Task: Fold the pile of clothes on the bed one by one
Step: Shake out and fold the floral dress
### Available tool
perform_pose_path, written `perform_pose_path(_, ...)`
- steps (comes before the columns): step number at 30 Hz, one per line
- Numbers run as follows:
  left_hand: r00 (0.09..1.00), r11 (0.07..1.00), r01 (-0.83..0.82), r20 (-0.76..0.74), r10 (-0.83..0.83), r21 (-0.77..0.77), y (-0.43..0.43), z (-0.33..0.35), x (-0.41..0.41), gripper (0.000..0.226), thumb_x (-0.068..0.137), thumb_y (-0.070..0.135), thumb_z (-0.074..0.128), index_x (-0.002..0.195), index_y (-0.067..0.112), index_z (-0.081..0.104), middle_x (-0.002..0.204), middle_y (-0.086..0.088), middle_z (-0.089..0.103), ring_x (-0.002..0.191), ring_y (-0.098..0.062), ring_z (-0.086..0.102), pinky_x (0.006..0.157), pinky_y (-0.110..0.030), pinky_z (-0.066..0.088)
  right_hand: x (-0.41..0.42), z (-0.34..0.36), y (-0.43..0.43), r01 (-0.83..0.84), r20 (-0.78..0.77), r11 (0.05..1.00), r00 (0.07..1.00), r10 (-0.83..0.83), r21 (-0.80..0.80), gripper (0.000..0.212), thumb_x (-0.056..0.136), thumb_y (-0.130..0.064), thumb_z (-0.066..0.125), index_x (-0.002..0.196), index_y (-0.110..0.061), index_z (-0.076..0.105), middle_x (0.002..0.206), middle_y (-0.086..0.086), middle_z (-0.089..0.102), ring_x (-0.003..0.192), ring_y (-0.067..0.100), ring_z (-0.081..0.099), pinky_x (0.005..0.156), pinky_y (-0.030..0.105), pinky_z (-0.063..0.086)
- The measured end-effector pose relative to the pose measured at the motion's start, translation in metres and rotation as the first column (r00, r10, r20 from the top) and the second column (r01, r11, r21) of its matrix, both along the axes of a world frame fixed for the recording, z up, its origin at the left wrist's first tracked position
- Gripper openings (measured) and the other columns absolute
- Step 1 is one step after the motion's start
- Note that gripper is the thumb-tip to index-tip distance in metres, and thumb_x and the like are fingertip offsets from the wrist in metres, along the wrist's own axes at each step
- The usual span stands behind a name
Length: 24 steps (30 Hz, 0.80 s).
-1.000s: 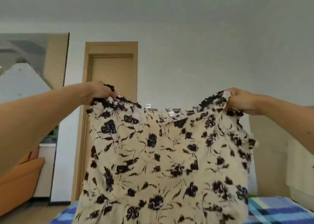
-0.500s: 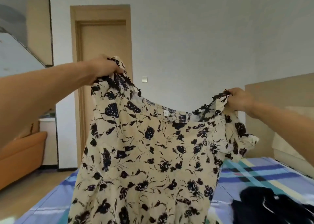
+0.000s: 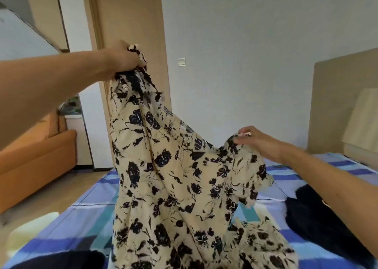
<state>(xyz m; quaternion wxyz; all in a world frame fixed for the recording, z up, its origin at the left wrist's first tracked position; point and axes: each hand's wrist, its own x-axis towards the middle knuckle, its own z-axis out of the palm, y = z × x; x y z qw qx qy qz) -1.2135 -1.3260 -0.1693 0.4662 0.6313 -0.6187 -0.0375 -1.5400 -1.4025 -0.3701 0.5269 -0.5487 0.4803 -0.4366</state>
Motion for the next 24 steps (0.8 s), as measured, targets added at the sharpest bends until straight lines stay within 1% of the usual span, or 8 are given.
perform_pose_path(2,1.0,1.0,0.014,-0.013,-0.014,0.025,-0.005,-0.007,0.009,0.019,0.094,0.016,0.065,0.106,0.008,0.053,0.098,-0.014,0.064,0.088,-0.031,0.065,0.069,-0.038,0.055,0.008,-0.014,0.005,-0.053,-0.502,0.997,0.865,0.021,-0.05,0.097,0.067,-0.065,0.08,0.141,-0.02,0.036,0.133,0.002,0.051,0.12,0.023,0.051,0.099,0.037,0.043)
perform_pose_path(5,0.998,0.995,0.068,-0.022,-0.067,0.07,-0.003,-0.017,0.018,0.025,0.095,0.017,0.065,0.114,0.008,0.052,0.089,-0.008,0.06,0.076,-0.022,0.06,0.059,-0.03,0.048,0.0,-0.036,-0.001,-0.074,-0.851,0.983,0.514,-0.107,-0.169,0.047,0.077,-0.051,0.08,0.089,-0.016,0.051,0.093,0.001,0.057,0.076,0.01,0.052,0.061,0.024,0.04)
perform_pose_path(9,0.987,0.976,0.08,0.117,-0.105,0.205,0.004,-0.027,0.043,0.03,0.088,0.023,0.073,0.111,0.009,0.06,0.095,-0.011,0.069,0.082,-0.026,0.067,0.076,-0.038,0.056,-0.024,-0.007,-0.012,0.169,-0.689,0.93,0.631,-0.357,-0.328,0.013,0.093,-0.019,0.064,0.095,-0.006,0.064,0.097,0.019,0.065,0.091,0.033,0.064,0.07,0.034,0.046)
perform_pose_path(12,0.962,0.937,0.117,0.195,-0.189,0.329,0.013,-0.037,0.065,0.061,0.069,0.052,0.081,0.118,0.02,0.063,0.117,-0.004,0.069,0.113,-0.025,0.063,0.103,-0.039,0.044,-0.042,0.028,-0.013,0.346,-0.242,0.89,0.874,-0.421,-0.298,0.023,0.099,-0.002,0.046,0.083,0.007,0.062,0.065,0.02,0.056,0.058,0.029,0.055,0.048,0.029,0.042)
perform_pose_path(15,0.916,0.825,0.217,0.183,-0.356,0.521,0.015,-0.046,0.079,0.099,0.045,0.072,0.087,0.131,0.034,0.053,0.131,0.012,0.064,0.126,-0.004,0.054,0.108,-0.027,0.035,-0.056,0.063,-0.007,0.478,-0.189,0.812,0.81,-0.555,-0.335,0.041,0.099,0.011,0.031,0.067,-0.01,0.045,0.06,0.006,0.049,0.06,0.023,0.05,0.038,0.017,0.032)
perform_pose_path(21,0.869,0.901,0.074,0.416,-0.269,0.428,-0.005,-0.078,0.078,0.022,0.09,0.015,0.072,0.072,0.023,0.061,0.057,0.02,0.062,0.066,-0.004,0.061,0.055,-0.01,0.04,-0.059,0.099,0.002,0.349,-0.194,0.829,0.863,-0.466,-0.438,0.024,0.098,-0.003,0.049,0.076,-0.013,0.056,0.08,0.008,0.062,0.095,0.02,0.064,0.073,0.032,0.036)
perform_pose_path(22,0.893,0.924,0.076,0.386,-0.231,0.375,-0.01,-0.082,0.08,0.022,0.091,0.015,0.068,0.07,0.015,0.061,0.055,0.016,0.063,0.064,-0.012,0.062,0.053,-0.013,0.04,-0.059,0.098,0.006,0.289,-0.184,0.851,0.898,-0.4,-0.438,0.015,0.097,-0.013,0.055,0.084,-0.013,0.062,0.082,0.004,0.068,0.096,0.021,0.065,0.096,0.055,0.051)
perform_pose_path(24,0.958,0.944,0.137,0.203,-0.204,0.299,-0.011,-0.085,0.08,0.015,0.094,0.014,0.065,0.098,0.0,0.063,0.083,0.005,0.068,0.091,-0.025,0.064,0.069,-0.019,0.044,-0.058,0.096,0.022,0.05,-0.32,0.907,0.927,-0.199,-0.418,0.016,0.097,-0.029,0.059,0.109,-0.019,0.062,0.103,-0.012,0.067,0.107,0.012,0.058,0.105,0.034,0.034)
